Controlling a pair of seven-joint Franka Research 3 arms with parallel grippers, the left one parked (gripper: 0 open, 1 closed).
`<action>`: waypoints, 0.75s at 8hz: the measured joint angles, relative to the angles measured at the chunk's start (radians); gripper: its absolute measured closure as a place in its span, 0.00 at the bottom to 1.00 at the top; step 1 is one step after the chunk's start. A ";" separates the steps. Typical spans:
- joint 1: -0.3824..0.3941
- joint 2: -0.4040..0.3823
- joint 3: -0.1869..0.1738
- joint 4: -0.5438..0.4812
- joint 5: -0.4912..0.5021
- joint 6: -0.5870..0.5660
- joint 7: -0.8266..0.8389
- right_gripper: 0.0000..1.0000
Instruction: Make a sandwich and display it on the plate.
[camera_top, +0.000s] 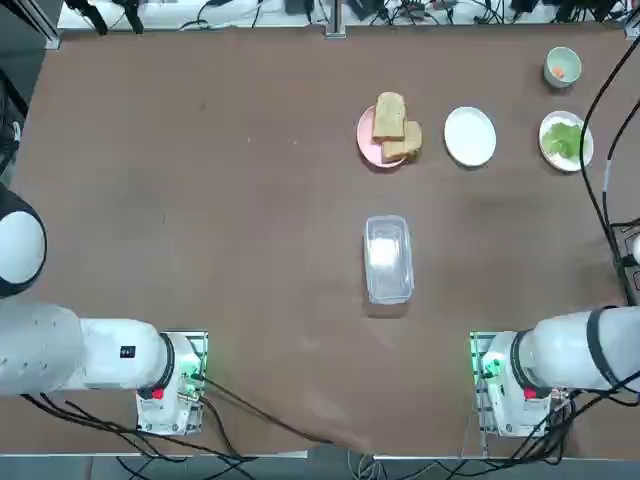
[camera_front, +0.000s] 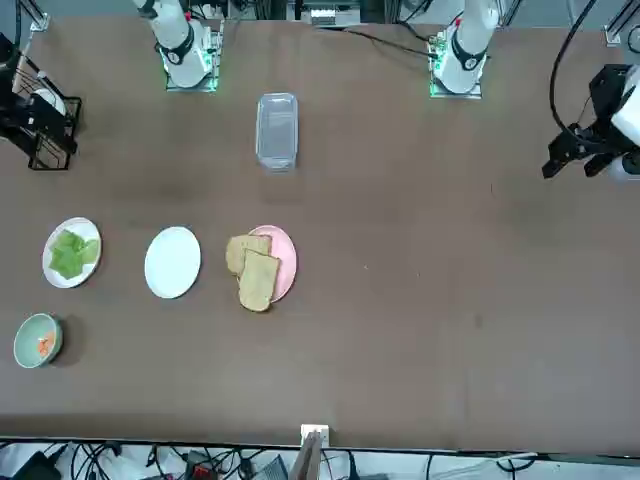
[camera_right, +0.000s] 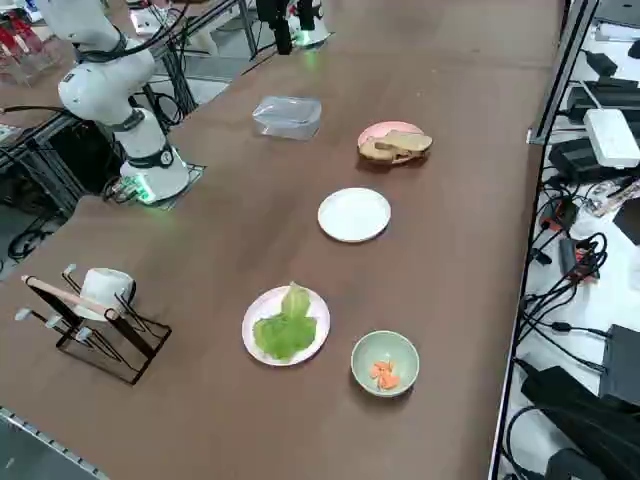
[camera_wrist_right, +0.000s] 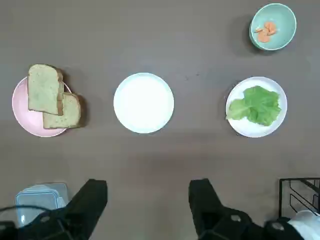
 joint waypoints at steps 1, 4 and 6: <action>0.000 0.000 0.000 0.002 0.000 0.002 0.000 0.00; 0.016 0.002 0.001 0.017 0.002 0.005 -0.001 0.00; 0.057 0.024 0.003 0.019 0.005 0.010 0.001 0.00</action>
